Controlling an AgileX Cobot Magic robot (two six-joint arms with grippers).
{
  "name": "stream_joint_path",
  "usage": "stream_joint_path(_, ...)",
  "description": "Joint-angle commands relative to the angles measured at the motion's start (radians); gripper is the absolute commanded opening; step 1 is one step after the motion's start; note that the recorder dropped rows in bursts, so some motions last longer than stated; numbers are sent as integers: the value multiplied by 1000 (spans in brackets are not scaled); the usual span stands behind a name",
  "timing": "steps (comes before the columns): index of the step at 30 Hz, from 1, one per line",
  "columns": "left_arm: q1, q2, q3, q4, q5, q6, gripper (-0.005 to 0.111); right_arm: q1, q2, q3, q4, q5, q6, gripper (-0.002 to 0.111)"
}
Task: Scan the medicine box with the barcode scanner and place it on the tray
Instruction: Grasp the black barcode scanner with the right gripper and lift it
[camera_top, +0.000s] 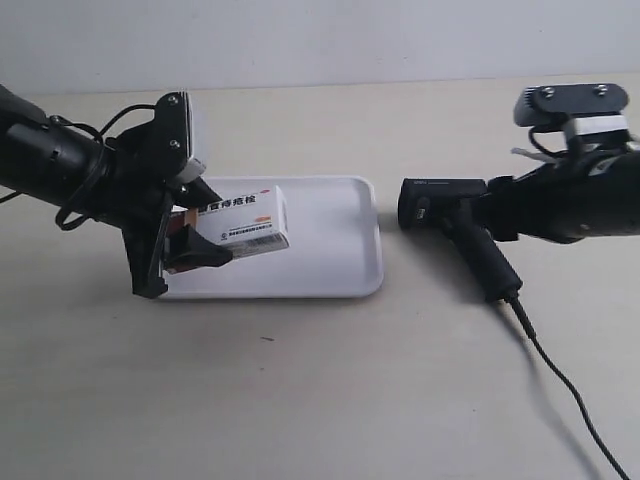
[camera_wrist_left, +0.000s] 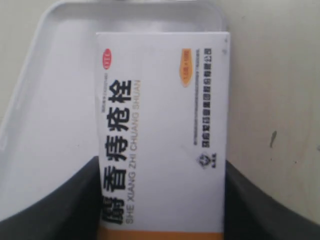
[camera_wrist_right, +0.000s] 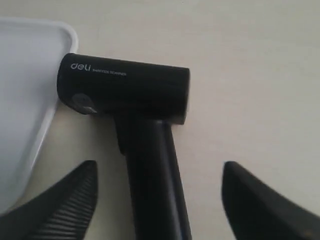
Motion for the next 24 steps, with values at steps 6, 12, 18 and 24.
stream_joint_path(6,-2,64,-44,-2,-26,2,0,6,255,-188,2,2,-169,92)
stream_joint_path(12,-2,64,-44,7,-116,2,0,6,342,-244,-5,-6,-200,92)
stream_joint_path(18,-2,64,-44,7,-94,1,0,6,347,-245,-33,-26,-271,51)
stream_joint_path(24,0,64,-44,65,-59,1,0,6,253,-245,-145,77,-276,4)
